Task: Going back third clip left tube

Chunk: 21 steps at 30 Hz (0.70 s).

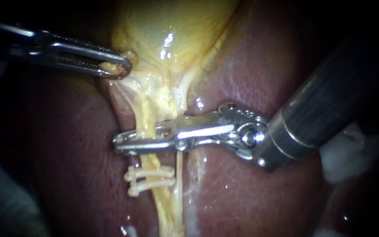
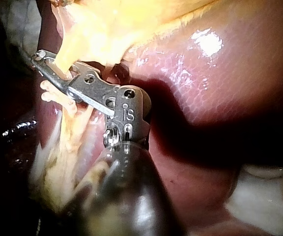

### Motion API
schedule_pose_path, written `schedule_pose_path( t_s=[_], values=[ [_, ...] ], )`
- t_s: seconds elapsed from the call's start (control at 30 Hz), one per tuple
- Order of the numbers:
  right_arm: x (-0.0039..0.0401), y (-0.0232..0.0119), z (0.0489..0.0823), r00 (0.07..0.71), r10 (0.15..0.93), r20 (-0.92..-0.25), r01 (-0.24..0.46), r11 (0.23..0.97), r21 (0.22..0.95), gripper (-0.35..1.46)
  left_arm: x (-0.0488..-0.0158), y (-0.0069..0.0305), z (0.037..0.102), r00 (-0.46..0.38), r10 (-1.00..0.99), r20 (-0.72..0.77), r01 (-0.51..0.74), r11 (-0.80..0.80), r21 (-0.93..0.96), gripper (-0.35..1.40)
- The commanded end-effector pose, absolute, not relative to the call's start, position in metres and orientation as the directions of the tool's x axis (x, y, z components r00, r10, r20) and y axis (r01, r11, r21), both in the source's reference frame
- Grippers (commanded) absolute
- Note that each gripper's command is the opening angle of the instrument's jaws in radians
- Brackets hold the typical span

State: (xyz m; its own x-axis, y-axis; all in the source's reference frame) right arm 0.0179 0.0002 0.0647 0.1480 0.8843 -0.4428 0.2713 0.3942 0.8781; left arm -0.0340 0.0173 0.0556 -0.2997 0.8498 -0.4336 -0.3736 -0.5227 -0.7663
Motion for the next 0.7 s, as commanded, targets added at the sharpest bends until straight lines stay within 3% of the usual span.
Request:
schedule_pose_path(
  t_s=[0.03, 0.1, 0.23, 0.47, 0.7],
  values=[
    [0.0180, 0.0001, 0.0648, 0.149, 0.884, -0.444, 0.272, 0.395, 0.878, -0.35, -0.0340, 0.0173, 0.0556, -0.300, 0.850, -0.434, -0.374, -0.523, -0.766, -0.35],
    [0.0183, -0.0002, 0.0651, 0.147, 0.883, -0.445, 0.269, 0.398, 0.877, -0.02, -0.0340, 0.0173, 0.0556, -0.300, 0.850, -0.434, -0.374, -0.523, -0.766, -0.35],
    [0.0191, -0.0006, 0.0664, 0.131, 0.884, -0.450, 0.236, 0.413, 0.880, 0.33, -0.0340, 0.0173, 0.0556, -0.300, 0.850, -0.434, -0.374, -0.523, -0.766, -0.35],
    [0.0194, -0.0012, 0.0688, 0.214, 0.837, -0.504, 0.134, 0.486, 0.864, 0.45, -0.0340, 0.0173, 0.0557, -0.300, 0.850, -0.434, -0.373, -0.523, -0.766, -0.35],
    [0.0178, -0.0010, 0.0691, 0.203, 0.821, -0.533, 0.113, 0.521, 0.846, 0.48, -0.0338, 0.0173, 0.0556, -0.300, 0.849, -0.434, -0.372, -0.523, -0.767, -0.35]
  ],
)
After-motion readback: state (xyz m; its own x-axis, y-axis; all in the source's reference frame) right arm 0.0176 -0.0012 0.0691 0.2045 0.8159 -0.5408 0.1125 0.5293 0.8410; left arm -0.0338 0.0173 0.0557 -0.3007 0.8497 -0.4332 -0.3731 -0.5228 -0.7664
